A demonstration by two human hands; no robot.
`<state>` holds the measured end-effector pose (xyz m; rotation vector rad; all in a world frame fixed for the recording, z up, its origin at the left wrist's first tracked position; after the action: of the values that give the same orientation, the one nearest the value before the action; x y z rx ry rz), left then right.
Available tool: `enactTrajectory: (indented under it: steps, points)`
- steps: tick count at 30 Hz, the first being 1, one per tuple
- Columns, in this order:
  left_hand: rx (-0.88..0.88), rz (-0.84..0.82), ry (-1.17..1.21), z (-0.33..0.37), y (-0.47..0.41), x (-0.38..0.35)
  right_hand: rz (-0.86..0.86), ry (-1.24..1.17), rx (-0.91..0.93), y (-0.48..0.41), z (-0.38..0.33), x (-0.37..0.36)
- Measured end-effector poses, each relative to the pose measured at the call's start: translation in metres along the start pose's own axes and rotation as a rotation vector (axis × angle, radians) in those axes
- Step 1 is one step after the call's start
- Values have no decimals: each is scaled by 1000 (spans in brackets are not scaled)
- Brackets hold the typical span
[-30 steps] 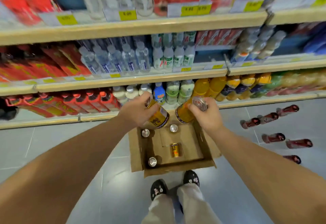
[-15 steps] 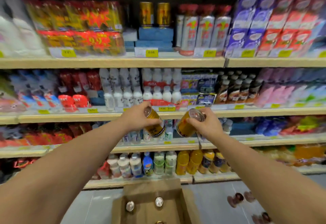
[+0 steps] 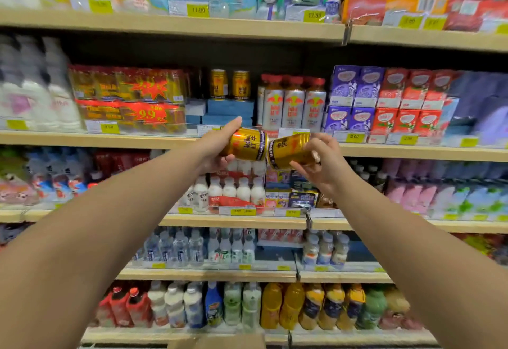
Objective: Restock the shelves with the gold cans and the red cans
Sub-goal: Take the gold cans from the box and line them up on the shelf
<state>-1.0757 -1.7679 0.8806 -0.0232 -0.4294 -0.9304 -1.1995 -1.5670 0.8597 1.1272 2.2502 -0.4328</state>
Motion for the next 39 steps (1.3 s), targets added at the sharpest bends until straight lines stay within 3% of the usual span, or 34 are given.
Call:
enactTrajectory:
  steps: [6,18,25,30,39]
  points:
    - [-20,-41,-40,16,-13,22,-48,5,11,-15,-6,-30]
    - [-423,440,-436,66,-87,140,-94,321,277,-71,12,-116]
    - [-703,479,-699,72,-126,134,-135,532,435,-109,20,-142]
    - [-667,460,-786,60,-153,121,-205,697,463,-139,19,-151]
    - [-536,492,-925,65,-187,128,-367,948,304,-202,21,-164]
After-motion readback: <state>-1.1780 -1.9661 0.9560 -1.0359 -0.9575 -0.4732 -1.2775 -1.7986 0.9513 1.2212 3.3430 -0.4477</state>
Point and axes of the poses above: each hand's wrist, its own y-axis away from the middle knuckle, its own x-axis out of the back of the hand, z = x × y, the point moved 5 cm from there along -y, towards the middle knuckle, and after that the axes turned 15 degrees about -y, right-handed, at the moved point
